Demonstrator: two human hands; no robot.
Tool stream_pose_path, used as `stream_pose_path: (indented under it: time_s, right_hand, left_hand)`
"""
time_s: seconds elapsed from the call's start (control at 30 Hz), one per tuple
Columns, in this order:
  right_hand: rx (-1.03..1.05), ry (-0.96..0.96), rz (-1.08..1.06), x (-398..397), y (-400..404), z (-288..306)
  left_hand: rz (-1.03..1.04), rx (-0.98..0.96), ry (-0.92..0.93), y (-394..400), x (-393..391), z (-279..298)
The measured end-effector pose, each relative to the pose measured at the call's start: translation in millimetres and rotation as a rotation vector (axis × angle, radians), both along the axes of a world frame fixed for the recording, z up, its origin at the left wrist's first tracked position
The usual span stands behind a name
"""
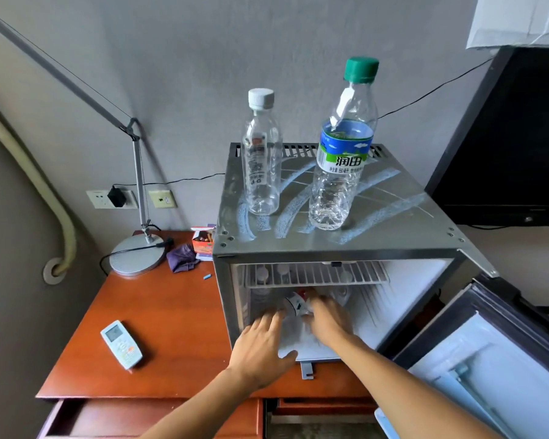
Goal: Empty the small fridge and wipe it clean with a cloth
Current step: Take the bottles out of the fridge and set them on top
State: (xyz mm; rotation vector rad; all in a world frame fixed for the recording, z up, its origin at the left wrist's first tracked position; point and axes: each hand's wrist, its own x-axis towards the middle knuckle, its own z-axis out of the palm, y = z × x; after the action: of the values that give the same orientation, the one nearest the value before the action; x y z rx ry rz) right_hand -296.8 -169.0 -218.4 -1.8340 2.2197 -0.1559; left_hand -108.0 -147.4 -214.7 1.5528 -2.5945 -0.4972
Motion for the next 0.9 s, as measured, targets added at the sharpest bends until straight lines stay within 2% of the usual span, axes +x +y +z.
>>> stream_pose_path:
  time_s: [0.1,0.23,0.3,0.37,0.47,0.57,0.63,0.77,0.9]
  right_hand:
    - [-0.039,-0.077,-0.006,5.2,37.9,41.1]
    - [-0.185,-0.338,0.039,12.1,102.5,103.8]
    - [-0.252,-0.470,0.057,16.6,126.3,129.5]
    - [-0.303,-0.481,0.068,19.8,139.8,152.0]
    - [-0.507,-0.526,0.052,15.9,148.9,196.8]
    - [-0.768,-0.676,0.000,-4.1,134.6,252.0]
    - [-0.898,-0.675,-0.044,-25.4,106.9,277.9]
    - [-0.841,-0.576,-0.119,-54.4,37.0,285.4]
    - [-0.812,-0.627,-0.124,-61.9,6.6,285.1]
  left_hand:
    - [-0.010,0.079,0.077,4.9,-4.7,5.3]
    - [-0.008,0.208,0.357,21.3,-12.4,33.3]
    - [-0.036,0.160,0.464,31.9,-15.1,55.6]
    - [-0.077,0.071,0.534,41.5,-17.9,81.7]
    - [-0.149,-0.027,0.590,52.2,-16.4,126.4]
    - [-0.218,-0.294,0.493,50.1,-9.1,150.6]
    - [-0.210,-0.390,0.444,44.5,-6.3,151.1]
    - [-0.181,-0.436,0.175,30.4,-7.7,126.5]
    - [-0.131,-0.361,0.012,16.0,-8.0,95.5]
